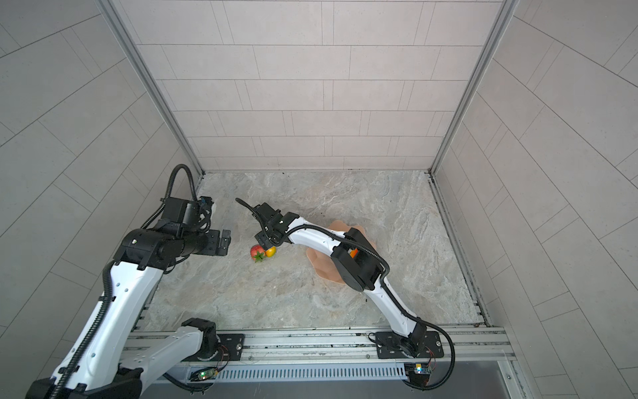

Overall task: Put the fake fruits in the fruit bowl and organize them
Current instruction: 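Reach the right gripper to the red-yellow mango and grasp it, then lower the mango into the bowl beside the avocado and release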

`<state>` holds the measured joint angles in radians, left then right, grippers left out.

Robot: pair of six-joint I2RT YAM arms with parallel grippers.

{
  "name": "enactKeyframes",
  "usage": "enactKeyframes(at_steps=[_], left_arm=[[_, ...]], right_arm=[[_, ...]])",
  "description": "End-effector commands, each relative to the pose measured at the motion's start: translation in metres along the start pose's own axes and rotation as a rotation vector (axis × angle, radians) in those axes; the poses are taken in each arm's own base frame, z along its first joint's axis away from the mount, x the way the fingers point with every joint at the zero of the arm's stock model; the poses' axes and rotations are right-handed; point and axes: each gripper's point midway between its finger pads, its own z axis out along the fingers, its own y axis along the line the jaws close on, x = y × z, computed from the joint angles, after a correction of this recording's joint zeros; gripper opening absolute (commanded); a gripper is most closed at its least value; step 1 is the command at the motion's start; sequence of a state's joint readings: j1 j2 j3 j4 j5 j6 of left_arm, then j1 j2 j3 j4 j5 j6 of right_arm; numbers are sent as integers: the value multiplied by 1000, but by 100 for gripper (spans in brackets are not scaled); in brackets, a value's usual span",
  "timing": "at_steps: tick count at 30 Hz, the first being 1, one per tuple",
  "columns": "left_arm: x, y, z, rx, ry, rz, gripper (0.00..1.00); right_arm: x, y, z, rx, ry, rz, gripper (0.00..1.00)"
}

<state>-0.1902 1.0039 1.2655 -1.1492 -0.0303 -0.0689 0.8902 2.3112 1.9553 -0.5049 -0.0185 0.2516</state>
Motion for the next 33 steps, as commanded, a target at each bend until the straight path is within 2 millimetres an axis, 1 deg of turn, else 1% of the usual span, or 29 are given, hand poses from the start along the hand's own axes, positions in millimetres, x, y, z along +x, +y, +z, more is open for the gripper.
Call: enactKeyframes(at_steps=[1, 5, 11, 14, 16, 18, 20, 22, 25, 27, 29, 30, 33], left_arm=[[3, 3, -2, -11, -2, 11, 100], [4, 3, -3, -13, -5, 14, 100], [4, 2, -1, -9, 0, 14, 100], [3, 2, -2, -9, -2, 14, 100], [3, 2, -2, -8, -3, 13, 100], [3, 2, -3, -9, -3, 13, 100], [2, 2, -3, -9, -3, 13, 100], [2, 2, -2, -8, -4, 14, 100], [1, 2, -2, -8, -2, 14, 100], [1, 1, -1, -7, -1, 17, 100], [0, 1, -1, -6, 0, 17, 100], [-1, 1, -1, -7, -3, 15, 100], [0, 1, 0, -6, -3, 16, 100]], right_arm=[[14, 0, 12, 6, 37, 27, 75], [18, 4, 19, -17, 52, 33, 68], [27, 7, 29, -37, 71, 39, 62], [28, 8, 32, -42, 74, 43, 54], [27, 7, 32, -44, 70, 47, 52], [27, 7, 31, -41, 71, 44, 42], [24, 5, 25, -35, 67, 37, 36], [20, 3, 15, -25, 55, 25, 33], [10, -2, -9, -7, 27, -4, 27], [5, -8, -31, 6, 6, -24, 23], [3, -14, -53, 17, -17, -41, 22], [3, -18, -66, 23, -28, -50, 21], [14, -29, -99, 43, -42, -73, 21]])
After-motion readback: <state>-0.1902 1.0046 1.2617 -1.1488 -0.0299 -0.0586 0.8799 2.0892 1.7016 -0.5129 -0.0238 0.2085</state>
